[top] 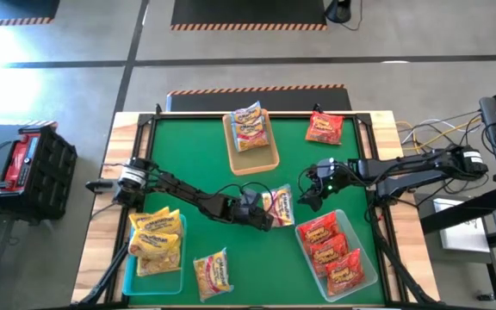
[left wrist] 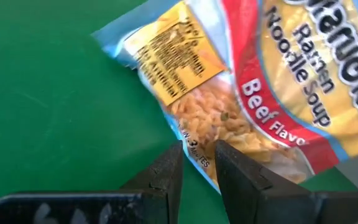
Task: Sort Maruchan noodles
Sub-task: Put the blue noodle pack into the yellow bin
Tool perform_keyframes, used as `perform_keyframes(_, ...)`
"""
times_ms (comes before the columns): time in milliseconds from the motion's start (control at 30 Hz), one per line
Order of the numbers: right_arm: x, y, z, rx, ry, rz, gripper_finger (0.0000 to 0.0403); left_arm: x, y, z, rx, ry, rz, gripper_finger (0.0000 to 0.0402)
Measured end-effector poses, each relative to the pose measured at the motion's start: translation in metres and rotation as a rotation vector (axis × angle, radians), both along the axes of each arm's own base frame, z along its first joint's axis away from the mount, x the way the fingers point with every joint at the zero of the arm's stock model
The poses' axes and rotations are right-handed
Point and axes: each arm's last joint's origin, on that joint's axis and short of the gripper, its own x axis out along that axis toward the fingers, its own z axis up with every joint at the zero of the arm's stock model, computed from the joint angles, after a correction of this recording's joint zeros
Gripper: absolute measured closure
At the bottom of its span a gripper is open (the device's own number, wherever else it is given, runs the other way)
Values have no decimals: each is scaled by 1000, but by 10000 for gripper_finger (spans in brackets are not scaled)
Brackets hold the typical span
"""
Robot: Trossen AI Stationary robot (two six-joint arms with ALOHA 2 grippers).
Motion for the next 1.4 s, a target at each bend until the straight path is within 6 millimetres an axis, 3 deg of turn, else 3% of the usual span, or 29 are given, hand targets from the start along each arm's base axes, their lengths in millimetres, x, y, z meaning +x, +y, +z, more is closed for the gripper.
perform_keyframes(467, 1, -1, -1, 6, 17, -6, 255, 6, 1, -13, -19, 2, 68, 327)
perform_keyframes(633, -5, 0, -5, 29, 89, 2, 236, 3, 0, -2, 0, -6, 41, 327)
perform_keyframes(767, -8, 1, -8, 26, 133, 6, 219, 3, -1, 20, 17, -73, 4, 327)
perform_keyframes(933, -8, 0, -8, 24, 135, -2, 214, 11, -2, 31, 62, -173, -57, 327)
perform_keyframes(1167, -7, 0, -9, 38, 135, -45, 213, 16, 13, 12, 53, -143, -5, 327)
perform_keyframes(1400, -3, -1, -6, 49, 94, -67, 213, 21, 14, 2, 29, -156, -14, 327)
